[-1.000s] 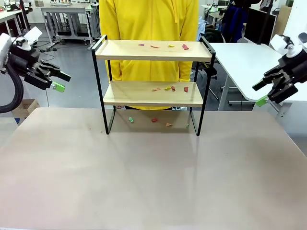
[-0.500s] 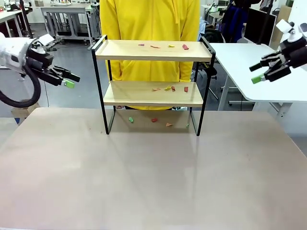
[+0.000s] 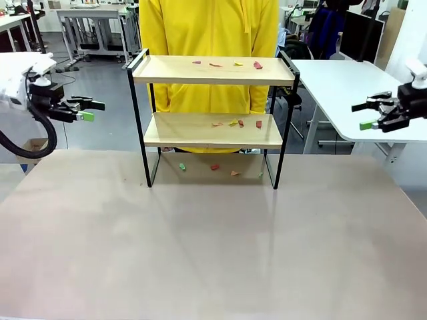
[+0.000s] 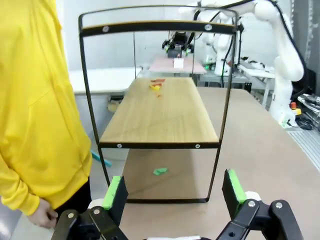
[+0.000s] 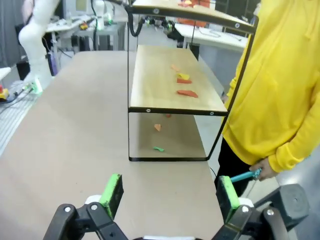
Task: Clean the shelf.
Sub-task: Pick up the Duster handed by the human.
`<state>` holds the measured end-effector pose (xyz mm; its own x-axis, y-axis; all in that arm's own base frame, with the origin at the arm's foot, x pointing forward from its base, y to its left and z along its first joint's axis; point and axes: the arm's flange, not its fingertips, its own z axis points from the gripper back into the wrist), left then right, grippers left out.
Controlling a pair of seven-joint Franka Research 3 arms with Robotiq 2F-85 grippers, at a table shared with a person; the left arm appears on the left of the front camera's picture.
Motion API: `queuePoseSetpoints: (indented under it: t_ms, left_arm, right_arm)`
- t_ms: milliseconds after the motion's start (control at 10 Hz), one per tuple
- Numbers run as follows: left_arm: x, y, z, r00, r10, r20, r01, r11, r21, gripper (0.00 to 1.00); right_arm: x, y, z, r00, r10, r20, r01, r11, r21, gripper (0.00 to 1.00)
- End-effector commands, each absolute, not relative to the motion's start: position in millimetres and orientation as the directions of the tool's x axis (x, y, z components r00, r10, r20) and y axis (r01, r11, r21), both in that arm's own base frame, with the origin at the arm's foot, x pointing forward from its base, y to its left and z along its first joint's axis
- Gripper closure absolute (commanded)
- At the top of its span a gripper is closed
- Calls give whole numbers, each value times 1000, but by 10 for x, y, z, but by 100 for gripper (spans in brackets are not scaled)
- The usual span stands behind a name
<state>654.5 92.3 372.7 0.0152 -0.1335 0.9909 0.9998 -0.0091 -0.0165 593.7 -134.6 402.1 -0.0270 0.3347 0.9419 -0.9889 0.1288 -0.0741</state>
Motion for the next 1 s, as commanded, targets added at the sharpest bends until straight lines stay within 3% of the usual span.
queuePoseSetpoints:
  t_ms: [0, 300, 900]
  left_arm:
    - [6495, 891, 3586, -48, -36, 998, 998, -35, 47, 0]
    - [6383, 911, 3395, -104, 11, 994, 994, 30, 104, 0]
    - [6275, 1095, 3503, -58, 47, 997, 996, 73, 54, 0]
  right_arm:
    - [5943, -1361, 3932, -40, 226, 973, -991, 114, -68, 0]
    - [5875, -1381, 3820, -19, 139, 990, -993, 115, -36, 0]
    - [5819, -1398, 3952, -17, 115, 993, -990, 140, -33, 0]
